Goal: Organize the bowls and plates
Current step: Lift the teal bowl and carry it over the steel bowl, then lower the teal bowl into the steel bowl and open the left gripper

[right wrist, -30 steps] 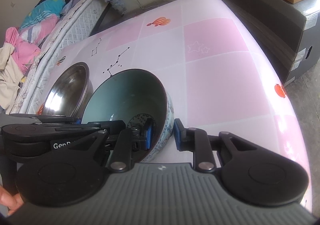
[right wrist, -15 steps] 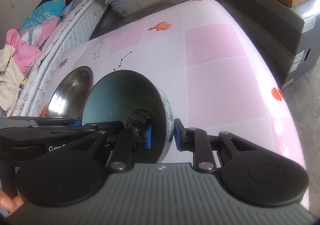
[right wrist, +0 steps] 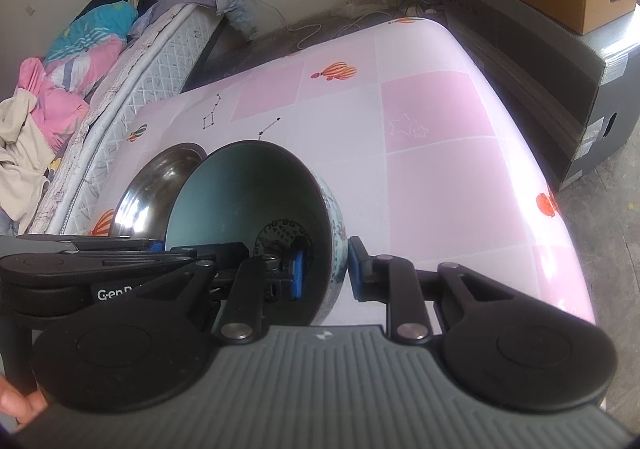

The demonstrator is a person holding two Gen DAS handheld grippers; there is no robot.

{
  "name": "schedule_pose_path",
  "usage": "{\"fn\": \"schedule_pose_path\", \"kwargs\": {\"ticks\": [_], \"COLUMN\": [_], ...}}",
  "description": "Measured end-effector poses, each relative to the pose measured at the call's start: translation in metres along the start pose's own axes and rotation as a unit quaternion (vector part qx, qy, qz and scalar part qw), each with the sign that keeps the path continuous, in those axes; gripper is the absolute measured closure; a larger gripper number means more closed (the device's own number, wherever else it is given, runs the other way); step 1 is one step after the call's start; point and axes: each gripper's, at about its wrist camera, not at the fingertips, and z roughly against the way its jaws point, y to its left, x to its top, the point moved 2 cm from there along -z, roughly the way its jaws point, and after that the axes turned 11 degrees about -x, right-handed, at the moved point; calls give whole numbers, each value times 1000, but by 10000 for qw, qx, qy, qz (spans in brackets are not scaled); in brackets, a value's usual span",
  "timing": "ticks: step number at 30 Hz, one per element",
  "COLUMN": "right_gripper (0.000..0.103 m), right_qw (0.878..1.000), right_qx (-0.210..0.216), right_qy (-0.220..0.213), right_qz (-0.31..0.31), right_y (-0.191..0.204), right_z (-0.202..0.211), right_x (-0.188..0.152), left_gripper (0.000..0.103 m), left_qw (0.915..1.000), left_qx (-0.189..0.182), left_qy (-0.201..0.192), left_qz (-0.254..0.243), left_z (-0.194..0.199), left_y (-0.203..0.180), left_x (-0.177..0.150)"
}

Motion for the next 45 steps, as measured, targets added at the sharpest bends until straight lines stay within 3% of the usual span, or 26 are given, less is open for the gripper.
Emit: {"fn": "schedule_pose_path", "kwargs": {"ticks": [10,20,33,45], "right_gripper": [82,82,82,83], "right_qw": [9999,9985,9954,9944], "right_qx": [126,428,650,538], "right_qy": [-3,-17,380,566], "right_qz": [103,328,597,719], "right_y": [27,89,153,166], "right_z": [10,4,-54,-96], "right_x": [11,33,45,41], "left_gripper": [79,79,79,79], "left_qw": [9995,9973,9934,9915], "left_qx": [23,214,512,597], "left_qy": [-273,-503,-303,-222], "left_qz": [136,495,983,1136], "left_z": [35,62,46,28], "left_y": [25,82,151,169], "left_x": [7,16,10,9]}}
